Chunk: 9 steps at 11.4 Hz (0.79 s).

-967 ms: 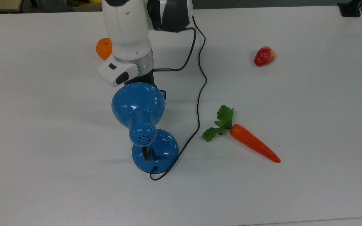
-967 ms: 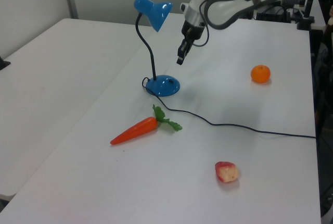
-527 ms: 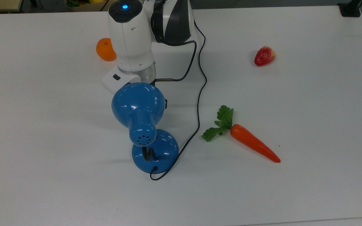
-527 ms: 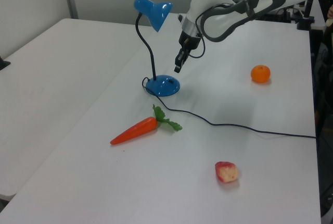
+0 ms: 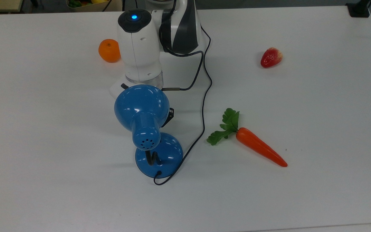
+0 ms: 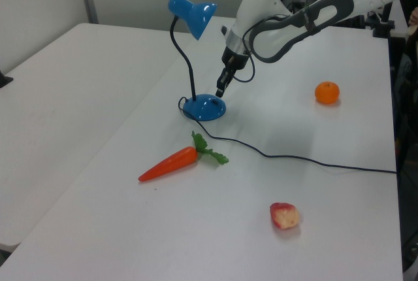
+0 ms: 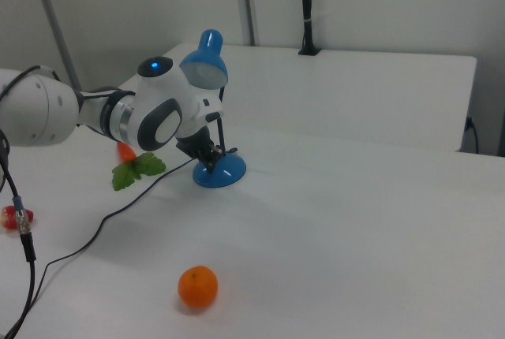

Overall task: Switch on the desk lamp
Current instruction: 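Lower the gripper onto the switch on the lamp base, then press down on the lamp switch with the gripper fingers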

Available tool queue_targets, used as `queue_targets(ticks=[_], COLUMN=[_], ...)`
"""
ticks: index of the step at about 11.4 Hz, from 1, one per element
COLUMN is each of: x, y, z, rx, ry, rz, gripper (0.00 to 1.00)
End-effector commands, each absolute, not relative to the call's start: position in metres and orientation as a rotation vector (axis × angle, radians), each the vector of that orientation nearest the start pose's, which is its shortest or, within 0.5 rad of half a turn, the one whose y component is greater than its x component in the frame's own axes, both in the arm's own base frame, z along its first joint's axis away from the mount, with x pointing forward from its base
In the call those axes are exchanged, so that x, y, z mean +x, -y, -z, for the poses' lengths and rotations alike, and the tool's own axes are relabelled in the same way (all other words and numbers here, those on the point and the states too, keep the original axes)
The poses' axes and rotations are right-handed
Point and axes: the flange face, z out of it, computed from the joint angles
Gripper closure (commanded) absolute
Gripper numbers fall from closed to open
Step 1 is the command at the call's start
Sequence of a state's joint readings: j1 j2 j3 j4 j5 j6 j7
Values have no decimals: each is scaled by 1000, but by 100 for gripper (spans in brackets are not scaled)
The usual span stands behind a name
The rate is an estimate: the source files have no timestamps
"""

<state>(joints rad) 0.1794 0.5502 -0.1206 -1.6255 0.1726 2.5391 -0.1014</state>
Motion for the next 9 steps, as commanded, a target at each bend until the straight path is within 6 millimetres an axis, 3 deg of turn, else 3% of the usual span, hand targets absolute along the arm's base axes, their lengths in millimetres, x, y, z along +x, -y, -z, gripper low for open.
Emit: queue_targets(ticks=[1, 6, 9], x=[728, 732, 735], y=[-63, -65, -78], z=[-334, -324, -315], rx=[-3029, -3024, -3032], ry=[91, 74, 108], rz=[603, 643, 640], gripper=[100, 100, 100])
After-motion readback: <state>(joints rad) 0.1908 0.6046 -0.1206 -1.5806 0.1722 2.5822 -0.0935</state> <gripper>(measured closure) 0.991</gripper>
